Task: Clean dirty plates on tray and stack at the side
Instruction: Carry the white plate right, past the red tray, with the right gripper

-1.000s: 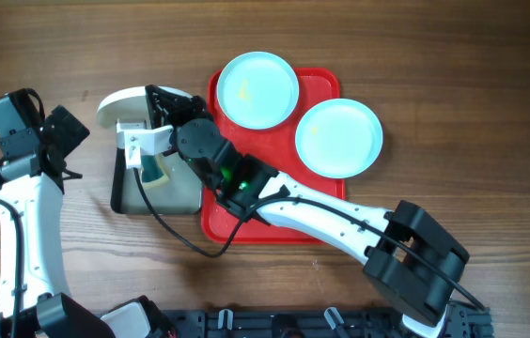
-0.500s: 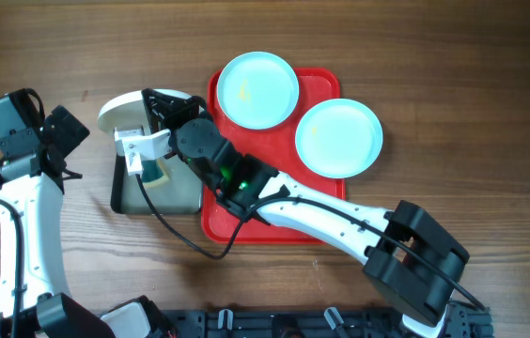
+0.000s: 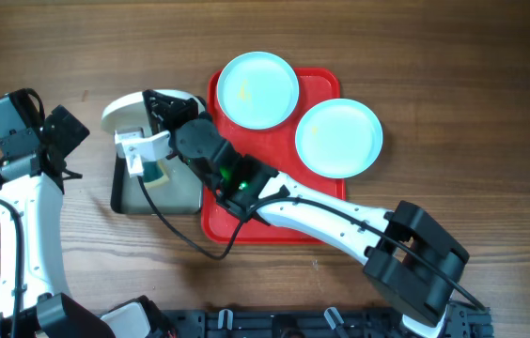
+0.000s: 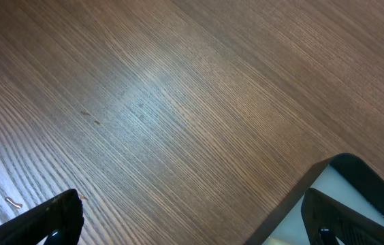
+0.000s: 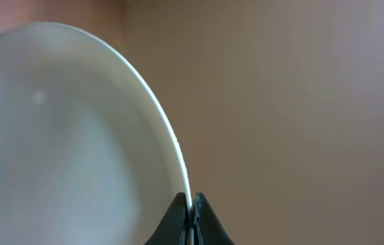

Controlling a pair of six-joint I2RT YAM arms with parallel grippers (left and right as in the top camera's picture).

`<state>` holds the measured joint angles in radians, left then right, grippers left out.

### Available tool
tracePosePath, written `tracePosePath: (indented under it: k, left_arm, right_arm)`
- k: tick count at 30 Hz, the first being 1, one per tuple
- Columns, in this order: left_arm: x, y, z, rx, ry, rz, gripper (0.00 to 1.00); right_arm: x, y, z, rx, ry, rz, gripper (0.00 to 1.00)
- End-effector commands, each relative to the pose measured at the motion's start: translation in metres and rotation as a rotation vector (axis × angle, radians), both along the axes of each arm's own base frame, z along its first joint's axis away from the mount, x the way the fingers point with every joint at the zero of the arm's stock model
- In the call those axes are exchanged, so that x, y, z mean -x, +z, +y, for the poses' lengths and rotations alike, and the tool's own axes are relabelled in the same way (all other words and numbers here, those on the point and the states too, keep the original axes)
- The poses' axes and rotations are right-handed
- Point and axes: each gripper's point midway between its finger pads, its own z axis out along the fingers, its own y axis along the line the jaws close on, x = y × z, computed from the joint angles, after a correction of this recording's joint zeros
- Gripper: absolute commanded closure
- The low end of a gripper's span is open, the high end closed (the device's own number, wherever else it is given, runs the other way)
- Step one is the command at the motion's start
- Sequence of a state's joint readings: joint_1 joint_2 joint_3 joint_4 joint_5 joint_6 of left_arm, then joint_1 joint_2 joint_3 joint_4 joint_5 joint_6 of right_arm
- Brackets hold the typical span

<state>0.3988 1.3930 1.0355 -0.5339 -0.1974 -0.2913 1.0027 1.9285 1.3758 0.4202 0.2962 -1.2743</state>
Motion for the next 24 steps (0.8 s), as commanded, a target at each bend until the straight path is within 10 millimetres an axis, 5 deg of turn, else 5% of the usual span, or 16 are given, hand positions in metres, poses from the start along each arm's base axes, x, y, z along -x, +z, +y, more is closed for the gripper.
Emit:
tracePosePath:
  k: [1, 8, 13, 18, 21, 24]
  left_arm:
    - [-0.001, 0.008, 0.003, -0.006, 0.015, -0.023, 0.0]
    - [-0.001, 0.008, 0.003, -0.006, 0.015, -0.023, 0.0]
    - [-0.001, 0.008, 0.003, -0.006, 0.015, -0.023, 0.0]
    - [-0.001, 0.008, 0.003, -0.006, 0.015, -0.022, 0.0]
    - [-0.001, 0.008, 0.003, -0.006, 0.015, -0.022, 0.0]
    - [-0.001, 0.008, 0.003, -0.006, 0.015, -0.022, 0.0]
  right_arm:
    - [0.001, -0.003, 0.001, -0.19, -0.038, 0.191, 0.96]
    - [-0.004, -0.065, -0.025, -0.783, -0.372, 0.949, 0.96]
    - [0.012, -0.085, -0.021, -0.836, -0.408, 1.156, 0.96]
    - [0.007, -0.064, -0.03, -0.891, -0.334, 1.327, 0.96]
    - [-0.01, -0.018, -0.077, -1.013, -0.3, 1.502, 0.96]
    - [-0.017, -0.003, -0.131, -1.022, -0.359, 1.571, 0.96]
